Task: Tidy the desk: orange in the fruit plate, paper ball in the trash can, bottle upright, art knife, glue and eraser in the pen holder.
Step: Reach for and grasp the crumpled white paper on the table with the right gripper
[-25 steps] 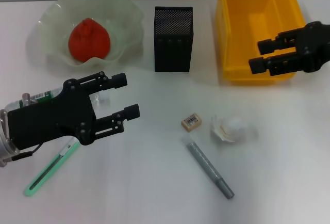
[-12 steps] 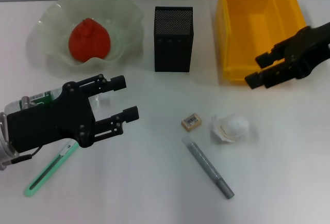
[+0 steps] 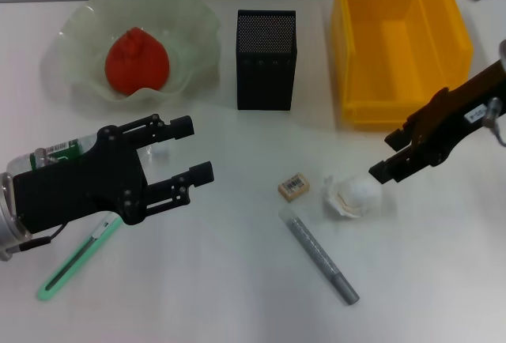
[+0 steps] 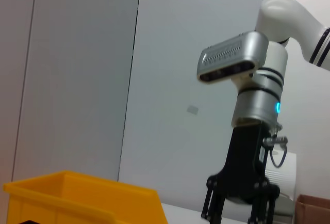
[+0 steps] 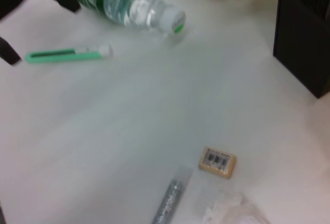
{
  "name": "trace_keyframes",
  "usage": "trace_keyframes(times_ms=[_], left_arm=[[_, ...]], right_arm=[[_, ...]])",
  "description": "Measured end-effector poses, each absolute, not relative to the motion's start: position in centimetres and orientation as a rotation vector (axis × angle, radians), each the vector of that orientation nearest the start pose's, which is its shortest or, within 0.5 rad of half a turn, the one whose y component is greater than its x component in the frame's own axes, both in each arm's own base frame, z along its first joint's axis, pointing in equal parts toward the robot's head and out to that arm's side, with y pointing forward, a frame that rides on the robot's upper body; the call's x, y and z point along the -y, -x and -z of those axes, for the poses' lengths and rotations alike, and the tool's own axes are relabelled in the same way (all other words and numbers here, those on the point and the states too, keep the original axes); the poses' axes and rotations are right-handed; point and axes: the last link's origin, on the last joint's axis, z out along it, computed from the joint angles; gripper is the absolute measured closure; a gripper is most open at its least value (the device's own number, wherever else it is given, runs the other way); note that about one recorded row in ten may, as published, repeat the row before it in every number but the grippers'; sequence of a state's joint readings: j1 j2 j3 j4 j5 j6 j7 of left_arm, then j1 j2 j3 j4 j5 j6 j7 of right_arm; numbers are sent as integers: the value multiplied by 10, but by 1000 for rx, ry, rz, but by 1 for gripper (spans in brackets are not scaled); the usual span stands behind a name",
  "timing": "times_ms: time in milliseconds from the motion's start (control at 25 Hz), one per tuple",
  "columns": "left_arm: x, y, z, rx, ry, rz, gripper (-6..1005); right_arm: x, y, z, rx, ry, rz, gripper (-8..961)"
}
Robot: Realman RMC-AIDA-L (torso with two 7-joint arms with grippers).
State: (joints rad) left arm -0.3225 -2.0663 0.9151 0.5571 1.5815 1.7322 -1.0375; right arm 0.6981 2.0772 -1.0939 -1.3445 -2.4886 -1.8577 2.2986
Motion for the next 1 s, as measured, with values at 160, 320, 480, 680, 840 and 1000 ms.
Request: trace_keyframes(times_ms=[160,320,480,680,840,1000], left_arm=[[-264,271,4,347,2627,1094,316],[-265,271,4,349,2622,1090,316],[-265,271,4,349,2621,1085,316],[-267,271,5,351,2622,1073,316],[-268,271,5,352,2621,1067,316],[-269,271,5,351,2619,1066,316]], right_arm=[[-350,-165,-24,-818,2863,420,317],[-352,-169,-13,-812,2863,448,317],[-353,-173,-2,-807,2867,480,320],[-357,-179,8,-809,2843,480,333],[-357,-182,14,-819,2847,501,344],[-358,-183,17,-814,2844,511,355]])
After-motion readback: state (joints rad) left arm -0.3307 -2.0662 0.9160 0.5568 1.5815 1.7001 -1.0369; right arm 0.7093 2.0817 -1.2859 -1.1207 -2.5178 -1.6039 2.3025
